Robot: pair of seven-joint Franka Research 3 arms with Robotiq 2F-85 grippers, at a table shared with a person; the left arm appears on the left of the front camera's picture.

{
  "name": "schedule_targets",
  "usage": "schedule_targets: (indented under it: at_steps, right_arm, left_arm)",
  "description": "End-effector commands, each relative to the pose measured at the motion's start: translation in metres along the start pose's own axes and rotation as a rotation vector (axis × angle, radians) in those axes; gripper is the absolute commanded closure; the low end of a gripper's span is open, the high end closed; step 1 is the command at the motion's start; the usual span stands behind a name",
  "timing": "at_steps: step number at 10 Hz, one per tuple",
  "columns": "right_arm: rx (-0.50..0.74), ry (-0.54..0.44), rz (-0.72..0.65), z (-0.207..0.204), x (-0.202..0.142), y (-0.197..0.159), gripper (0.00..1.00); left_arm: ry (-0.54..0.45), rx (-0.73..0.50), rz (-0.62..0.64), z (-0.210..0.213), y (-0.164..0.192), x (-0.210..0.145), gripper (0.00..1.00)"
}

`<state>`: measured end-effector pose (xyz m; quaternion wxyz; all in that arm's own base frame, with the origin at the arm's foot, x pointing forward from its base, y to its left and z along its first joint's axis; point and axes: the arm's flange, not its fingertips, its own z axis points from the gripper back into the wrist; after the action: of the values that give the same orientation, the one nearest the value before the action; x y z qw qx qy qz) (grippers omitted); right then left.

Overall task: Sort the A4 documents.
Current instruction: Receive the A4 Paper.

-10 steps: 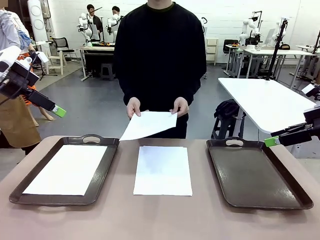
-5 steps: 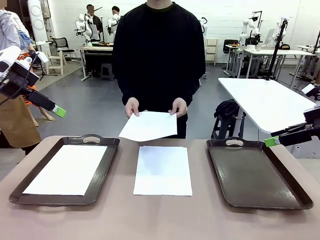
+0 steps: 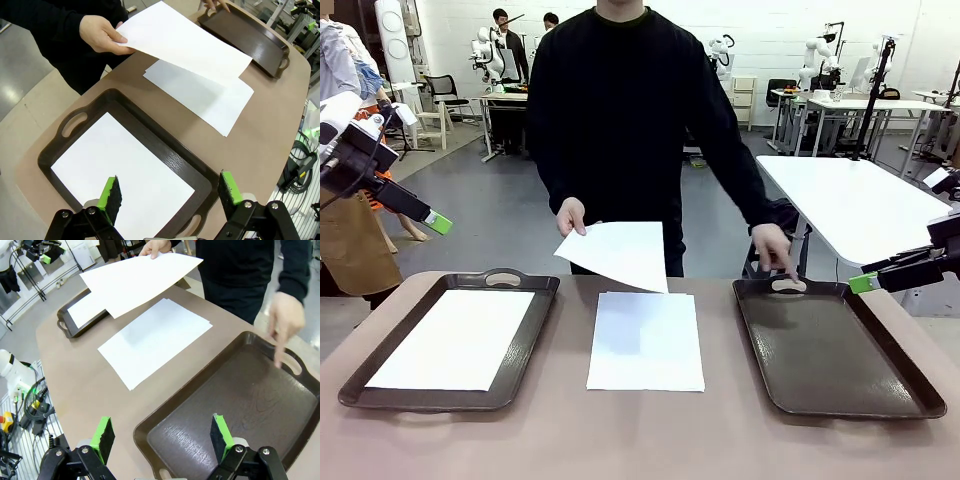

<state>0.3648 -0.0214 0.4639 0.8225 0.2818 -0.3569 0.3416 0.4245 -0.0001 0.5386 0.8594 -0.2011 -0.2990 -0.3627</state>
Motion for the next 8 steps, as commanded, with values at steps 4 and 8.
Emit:
schedule_targets:
  at_steps: [4, 8]
  right_arm:
    - [0.011, -0.034, 0.011, -0.0036, 0.0000, -0.0033, 0.00]
    - [0.011, -0.034, 0.011, -0.0036, 0.0000, -0.0033, 0.00]
  left_arm:
    - [-0.017, -0.010, -0.012, -0.0007, 0.0001, -0.0006, 0.00]
    - [-0.017, -0.010, -0.012, -0.0007, 0.0001, -0.0006, 0.00]
